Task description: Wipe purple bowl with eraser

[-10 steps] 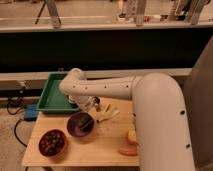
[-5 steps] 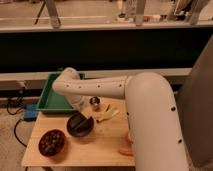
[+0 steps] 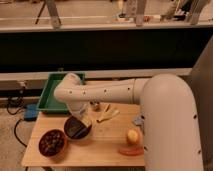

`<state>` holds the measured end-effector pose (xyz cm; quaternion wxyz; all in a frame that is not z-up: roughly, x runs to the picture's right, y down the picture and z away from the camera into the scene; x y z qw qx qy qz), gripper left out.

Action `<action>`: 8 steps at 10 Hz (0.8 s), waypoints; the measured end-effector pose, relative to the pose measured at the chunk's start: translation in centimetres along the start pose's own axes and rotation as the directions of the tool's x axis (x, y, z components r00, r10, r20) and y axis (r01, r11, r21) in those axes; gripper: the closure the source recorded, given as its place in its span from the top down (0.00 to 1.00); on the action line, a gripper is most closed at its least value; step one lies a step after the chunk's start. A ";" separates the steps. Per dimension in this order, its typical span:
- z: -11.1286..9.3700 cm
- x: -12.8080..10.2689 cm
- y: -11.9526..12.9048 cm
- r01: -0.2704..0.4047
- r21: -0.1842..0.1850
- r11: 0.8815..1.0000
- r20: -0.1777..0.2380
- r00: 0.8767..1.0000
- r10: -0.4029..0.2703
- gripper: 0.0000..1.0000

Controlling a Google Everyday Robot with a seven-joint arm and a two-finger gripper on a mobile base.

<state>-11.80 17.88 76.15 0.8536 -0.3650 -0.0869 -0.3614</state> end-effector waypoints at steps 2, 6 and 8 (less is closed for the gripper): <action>0.4 0.4 1.2 -0.019 -0.020 1.000 -0.010 1.000 0.019 0.00; 1.0 4.8 2.0 -0.112 -0.058 0.992 -0.072 0.992 0.108 0.00; 1.4 6.8 1.7 -0.156 -0.066 0.986 -0.089 0.985 0.150 0.00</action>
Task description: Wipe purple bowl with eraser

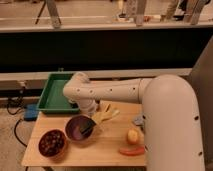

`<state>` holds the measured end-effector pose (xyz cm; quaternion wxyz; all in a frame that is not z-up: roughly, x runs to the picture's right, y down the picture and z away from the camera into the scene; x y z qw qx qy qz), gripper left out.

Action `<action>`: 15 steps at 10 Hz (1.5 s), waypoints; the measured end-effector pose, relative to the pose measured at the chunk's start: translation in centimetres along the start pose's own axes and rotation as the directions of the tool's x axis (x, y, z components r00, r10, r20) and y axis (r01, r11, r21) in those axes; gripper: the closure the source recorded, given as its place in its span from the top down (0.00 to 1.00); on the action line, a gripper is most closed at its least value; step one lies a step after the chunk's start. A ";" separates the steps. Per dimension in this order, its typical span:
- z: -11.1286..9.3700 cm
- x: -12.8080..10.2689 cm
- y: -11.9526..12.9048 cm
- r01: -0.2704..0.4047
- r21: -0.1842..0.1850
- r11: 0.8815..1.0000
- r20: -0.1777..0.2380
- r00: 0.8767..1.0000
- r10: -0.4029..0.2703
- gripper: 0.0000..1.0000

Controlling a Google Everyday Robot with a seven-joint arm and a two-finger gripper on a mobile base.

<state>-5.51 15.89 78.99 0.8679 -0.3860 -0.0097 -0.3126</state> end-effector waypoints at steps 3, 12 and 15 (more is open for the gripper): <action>0.0 1.5 -2.1 -0.020 0.006 1.000 -0.025 0.999 0.020 0.00; -1.4 -4.0 -2.2 0.067 0.038 0.997 -0.032 0.997 -0.066 0.00; -1.0 -4.3 0.0 0.064 0.028 0.998 -0.030 0.998 -0.064 0.00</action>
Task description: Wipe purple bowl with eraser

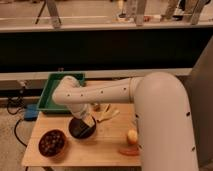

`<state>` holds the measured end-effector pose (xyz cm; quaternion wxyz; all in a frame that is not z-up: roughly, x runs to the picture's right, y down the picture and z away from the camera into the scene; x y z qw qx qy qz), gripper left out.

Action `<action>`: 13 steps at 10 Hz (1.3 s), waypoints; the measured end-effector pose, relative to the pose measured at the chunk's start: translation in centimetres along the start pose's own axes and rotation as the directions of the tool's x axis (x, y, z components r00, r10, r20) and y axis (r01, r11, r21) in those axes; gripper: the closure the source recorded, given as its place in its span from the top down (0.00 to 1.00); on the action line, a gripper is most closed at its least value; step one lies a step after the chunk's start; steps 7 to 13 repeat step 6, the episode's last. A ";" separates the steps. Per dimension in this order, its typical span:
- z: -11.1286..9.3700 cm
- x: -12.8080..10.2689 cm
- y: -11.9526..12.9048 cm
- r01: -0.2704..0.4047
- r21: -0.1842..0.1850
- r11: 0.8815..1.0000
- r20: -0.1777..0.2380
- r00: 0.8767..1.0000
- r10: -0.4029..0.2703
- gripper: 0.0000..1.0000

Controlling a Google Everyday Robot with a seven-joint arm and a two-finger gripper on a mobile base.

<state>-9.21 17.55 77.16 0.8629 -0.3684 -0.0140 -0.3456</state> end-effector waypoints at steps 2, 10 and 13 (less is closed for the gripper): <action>0.3 1.8 1.0 -0.009 0.003 1.000 0.000 1.000 0.009 0.00; -0.6 0.5 0.0 0.008 0.014 1.000 -0.001 1.000 -0.008 0.00; -0.6 0.5 0.0 0.008 0.014 1.000 -0.001 1.000 -0.008 0.00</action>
